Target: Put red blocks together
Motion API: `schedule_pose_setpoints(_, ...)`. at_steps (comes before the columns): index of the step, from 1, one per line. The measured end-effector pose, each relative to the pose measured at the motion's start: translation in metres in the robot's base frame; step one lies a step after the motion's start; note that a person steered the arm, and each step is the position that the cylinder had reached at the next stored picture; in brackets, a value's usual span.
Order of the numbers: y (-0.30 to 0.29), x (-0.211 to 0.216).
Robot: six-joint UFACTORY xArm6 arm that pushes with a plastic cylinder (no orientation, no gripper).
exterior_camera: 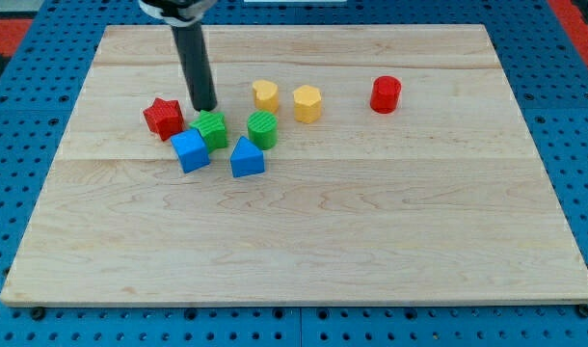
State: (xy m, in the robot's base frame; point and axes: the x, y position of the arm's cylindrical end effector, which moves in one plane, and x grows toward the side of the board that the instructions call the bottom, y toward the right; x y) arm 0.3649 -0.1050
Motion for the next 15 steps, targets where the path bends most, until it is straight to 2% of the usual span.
schedule_pose_setpoints(1,-0.004,0.015)
schedule_pose_setpoints(2,-0.093,0.017)
schedule_pose_setpoints(4,-0.043,0.008)
schedule_pose_setpoints(6,0.000,-0.099)
schedule_pose_setpoints(7,0.106,-0.139)
schedule_pose_setpoints(8,0.217,-0.143)
schedule_pose_setpoints(9,0.296,-0.134)
schedule_pose_setpoints(10,0.305,-0.109)
schedule_pose_setpoints(11,0.285,-0.066)
schedule_pose_setpoints(12,0.309,-0.030)
schedule_pose_setpoints(13,0.226,-0.027)
schedule_pose_setpoints(14,0.171,-0.046)
schedule_pose_setpoints(15,0.170,-0.041)
